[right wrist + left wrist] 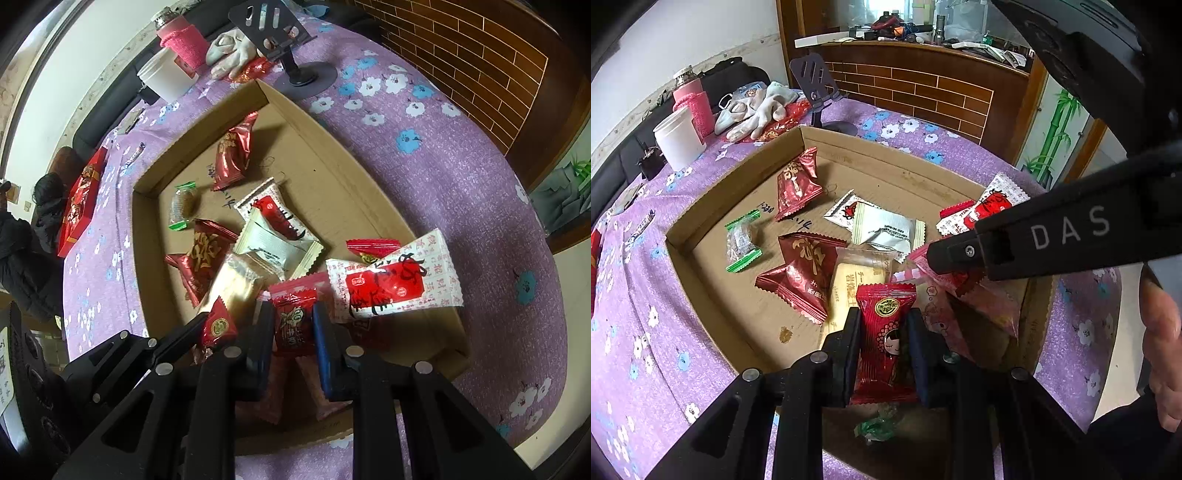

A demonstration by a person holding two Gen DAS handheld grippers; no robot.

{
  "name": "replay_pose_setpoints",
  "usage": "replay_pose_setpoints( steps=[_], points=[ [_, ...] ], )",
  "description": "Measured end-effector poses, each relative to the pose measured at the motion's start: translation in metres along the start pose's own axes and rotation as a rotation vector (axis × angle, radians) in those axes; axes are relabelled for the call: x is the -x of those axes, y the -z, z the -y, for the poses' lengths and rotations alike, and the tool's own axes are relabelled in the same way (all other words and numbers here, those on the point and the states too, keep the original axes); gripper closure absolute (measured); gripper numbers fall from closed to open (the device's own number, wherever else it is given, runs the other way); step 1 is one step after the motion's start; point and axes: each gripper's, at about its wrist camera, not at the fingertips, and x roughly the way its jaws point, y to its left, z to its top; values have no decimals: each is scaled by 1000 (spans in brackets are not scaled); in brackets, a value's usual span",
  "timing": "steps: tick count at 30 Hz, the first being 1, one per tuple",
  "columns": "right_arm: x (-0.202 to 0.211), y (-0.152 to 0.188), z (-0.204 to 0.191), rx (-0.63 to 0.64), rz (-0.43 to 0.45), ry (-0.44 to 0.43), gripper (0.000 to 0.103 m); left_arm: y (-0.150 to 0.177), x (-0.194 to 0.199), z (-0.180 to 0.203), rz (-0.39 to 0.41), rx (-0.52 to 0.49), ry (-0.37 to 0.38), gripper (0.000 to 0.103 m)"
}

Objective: Organize snacks

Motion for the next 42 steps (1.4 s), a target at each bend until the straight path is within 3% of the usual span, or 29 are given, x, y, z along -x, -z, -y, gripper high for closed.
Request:
replay_pose_setpoints(
  steps=[11, 13, 16, 19, 27, 31, 34, 37, 42],
  points=[
    [-2, 2, -1, 26, -3, -15, 80, 3, -1, 2, -11, 18, -37, 76],
    [-1, 2, -3, 43, 3, -14, 77, 4, -1, 2, -12, 28, -55, 62],
    [4, 3, -9, 91, 31, -9, 75, 5, 1, 2, 3, 47, -84, 51],
    [9, 5, -11, 130, 69, 9, 68, 6, 5, 1, 10, 71, -110, 45],
    [7, 13, -7, 138, 82, 15, 67, 14, 10, 1, 9, 80, -154, 35],
    [17, 21, -10, 113, 129, 42, 66, 13, 9, -1, 18, 51, -125, 33],
    [31, 28, -8, 68, 173, 74, 58, 10, 13, -4, 35, 33, -96, 32],
    [45, 36, -11, 36, 215, 108, 55, 9, 23, -6, 74, 19, -74, 20],
    [53, 54, -18, -2, 230, 144, 54, 15, 36, -6, 108, -12, -43, 20]
  ],
)
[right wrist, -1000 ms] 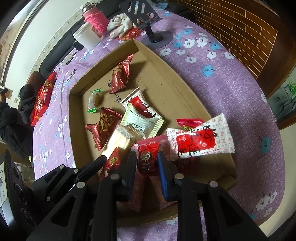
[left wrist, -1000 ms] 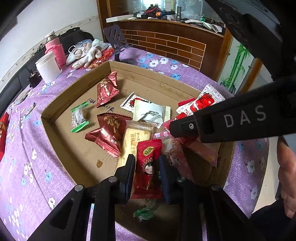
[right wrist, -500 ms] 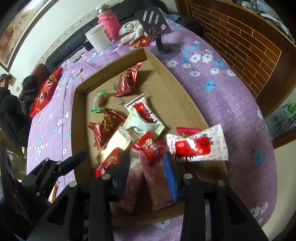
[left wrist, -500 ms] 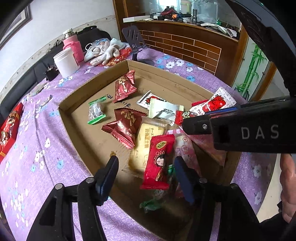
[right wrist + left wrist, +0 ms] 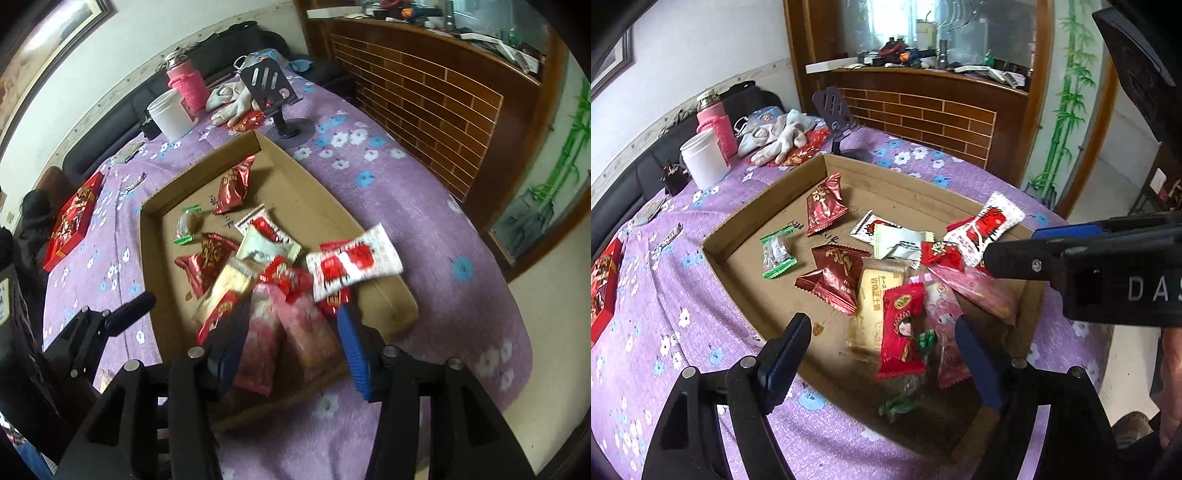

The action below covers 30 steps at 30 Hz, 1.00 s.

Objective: Organize snacks

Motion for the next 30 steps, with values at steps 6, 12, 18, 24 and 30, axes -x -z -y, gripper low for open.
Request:
replay_pose_setpoints(
  steps=[6, 12, 18, 24, 30],
  points=[
    [12, 14, -9, -19, 19, 21, 53, 8, 13, -4, 22, -15, 8, 20],
    [21, 23, -15, -37, 37, 36, 52, 14, 22, -10, 35, -14, 6, 17],
    [28, 32, -21, -49, 49, 49, 49, 17, 28, -12, 47, -25, 1, 16],
    [31, 35, -24, -54, 66, 60, 43, 21, 30, -16, 49, -26, -24, 10],
    [33, 36, -29, -47, 74, 71, 36, 25, 36, -26, 71, -8, -132, 1]
  ],
)
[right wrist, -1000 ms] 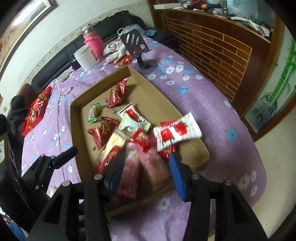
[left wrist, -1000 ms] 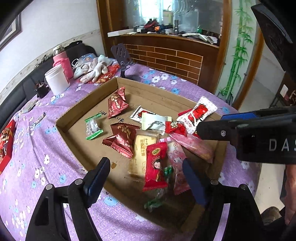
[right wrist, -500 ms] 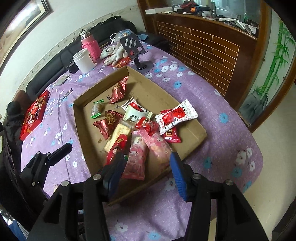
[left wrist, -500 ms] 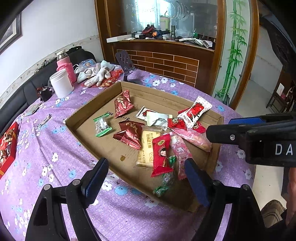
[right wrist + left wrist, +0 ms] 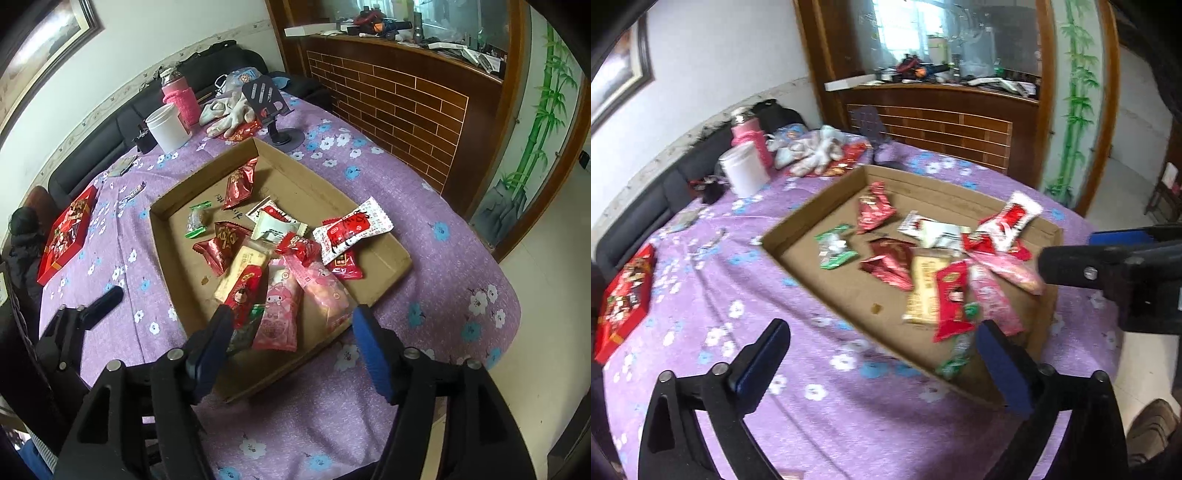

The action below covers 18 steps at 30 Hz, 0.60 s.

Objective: Organize snacks

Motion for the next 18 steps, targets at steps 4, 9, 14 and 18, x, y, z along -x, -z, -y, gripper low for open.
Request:
replay_pose_setpoints(
  steps=[4, 9, 14, 18],
  points=[
    [0, 0, -3, -6, 0, 2, 35, 1, -4, -9, -49, -4, -16, 1],
    [1, -2, -7, 1, 6, 1, 35, 1, -2, -19, -50, 4, -61, 1],
    [1, -1, -11, 9, 6, -3, 35, 2, 4, -27, -44, 25, -77, 1],
    [4, 0, -15, 18, 12, -5, 35, 0, 5, -34, -51, 41, -117, 1]
  ],
)
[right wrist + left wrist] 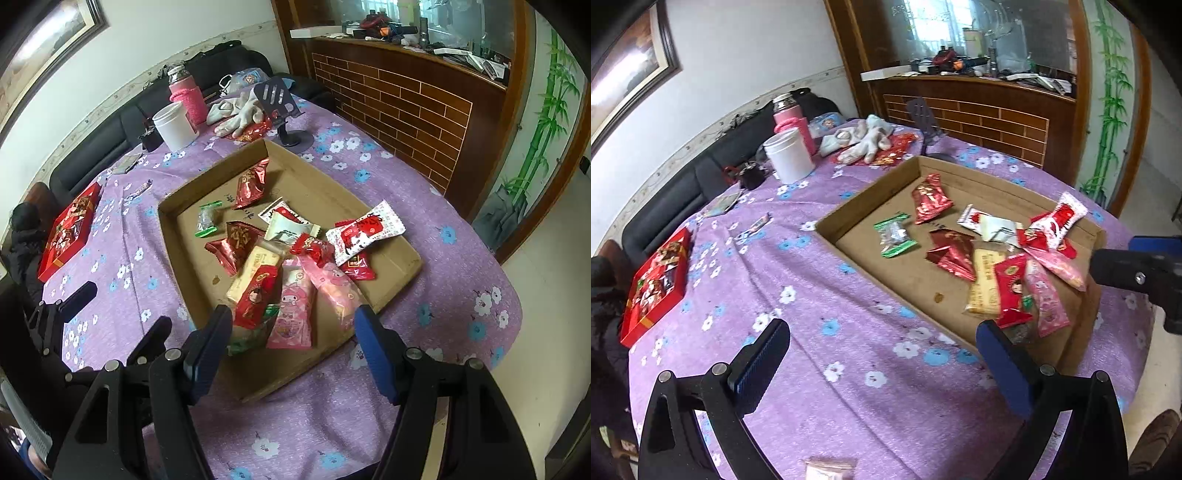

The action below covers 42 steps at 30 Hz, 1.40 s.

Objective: Organize snacks

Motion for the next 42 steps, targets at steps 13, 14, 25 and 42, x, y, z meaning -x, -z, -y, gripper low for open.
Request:
replay_pose_setpoints(
  steps=[13, 14, 25, 42],
  points=[
    [5, 2, -5, 7, 21, 1, 35, -6, 11, -9, -42, 22, -32, 1],
    [5, 2, -6, 11, 24, 1, 35, -6, 13, -6, -38, 12, -60, 1],
    [14, 2, -11, 44, 59, 16, 30, -6, 24, 2, -19, -20, -83, 1],
    [8, 3, -7, 29, 36, 16, 24, -4, 21, 7, -36, -27, -54, 1]
  ],
)
